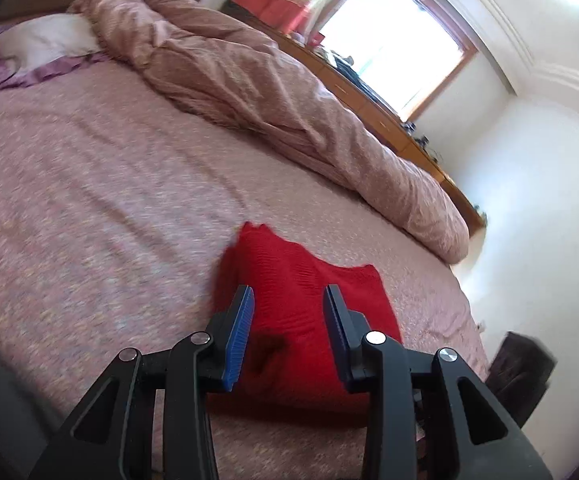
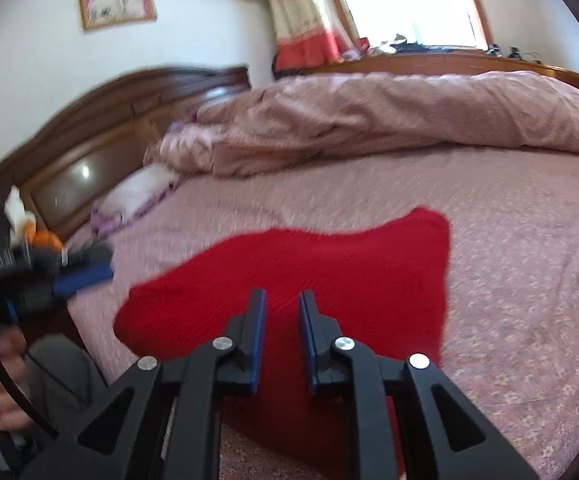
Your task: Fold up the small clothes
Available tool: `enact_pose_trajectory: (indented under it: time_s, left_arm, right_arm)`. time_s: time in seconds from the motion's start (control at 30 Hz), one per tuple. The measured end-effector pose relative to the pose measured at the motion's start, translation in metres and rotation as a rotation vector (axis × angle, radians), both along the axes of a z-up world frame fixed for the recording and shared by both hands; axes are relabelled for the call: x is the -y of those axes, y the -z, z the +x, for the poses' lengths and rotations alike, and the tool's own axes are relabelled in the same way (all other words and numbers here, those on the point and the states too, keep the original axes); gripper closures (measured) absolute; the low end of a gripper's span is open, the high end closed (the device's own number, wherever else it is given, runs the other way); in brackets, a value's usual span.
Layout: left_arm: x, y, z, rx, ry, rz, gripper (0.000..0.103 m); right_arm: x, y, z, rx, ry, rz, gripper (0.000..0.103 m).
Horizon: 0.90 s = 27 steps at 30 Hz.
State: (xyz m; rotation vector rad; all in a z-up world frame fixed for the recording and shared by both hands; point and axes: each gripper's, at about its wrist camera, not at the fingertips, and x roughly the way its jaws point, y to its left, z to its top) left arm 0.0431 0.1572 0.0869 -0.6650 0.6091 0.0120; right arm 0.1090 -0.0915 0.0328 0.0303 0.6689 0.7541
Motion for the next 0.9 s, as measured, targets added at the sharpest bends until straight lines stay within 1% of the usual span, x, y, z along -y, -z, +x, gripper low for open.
enact_pose_trajectory:
  time_s: [0.07, 0.1, 0.13, 0.23, 0.3, 0.4, 0.5, 0.63, 0.73, 0.9]
  left_arm:
    - [0.013, 0.003, 0.011, -0.008, 0.026, 0.028, 0.074]
    - [0.020, 0.007, 0.017, -0.014, 0.045, 0.041, 0.074]
    - [0.028, 0.012, 0.022, -0.025, 0.065, 0.056, 0.074]
    - [0.046, 0.030, 0.026, -0.048, 0.091, 0.090, 0.074]
    - [0.048, 0.039, 0.023, -0.052, 0.085, 0.127, 0.074]
    - [0.048, 0.049, 0.021, -0.063, 0.097, 0.135, 0.074]
    - [0.052, 0.060, 0.024, -0.087, 0.112, 0.185, 0.074]
    - [0.063, 0.061, 0.024, -0.094, 0.116, 0.252, 0.074]
    - [0.065, 0.062, 0.024, -0.092, 0.115, 0.263, 0.074]
    - [0.062, 0.064, 0.024, -0.101, 0.125, 0.242, 0.074]
  right_arm:
    - [-0.007, 0.014, -0.004, -0.019, 0.001, -0.061, 0.087]
    - [-0.007, 0.020, -0.008, -0.012, 0.003, -0.070, 0.087]
    - [-0.005, 0.025, -0.012, 0.004, 0.012, -0.069, 0.087]
    - [-0.004, 0.032, -0.009, -0.019, 0.035, -0.045, 0.087]
    - [-0.006, 0.033, -0.008, -0.012, 0.038, -0.049, 0.087]
    - [-0.008, 0.033, -0.009, -0.001, 0.041, -0.050, 0.087]
    - [-0.010, 0.031, -0.011, 0.014, 0.047, -0.063, 0.087]
    - [-0.010, 0.030, -0.012, 0.022, 0.050, -0.070, 0.087]
    - [-0.008, 0.029, -0.010, 0.021, 0.043, -0.065, 0.087]
    - [-0.007, 0.030, -0.008, 0.020, 0.043, -0.060, 0.087]
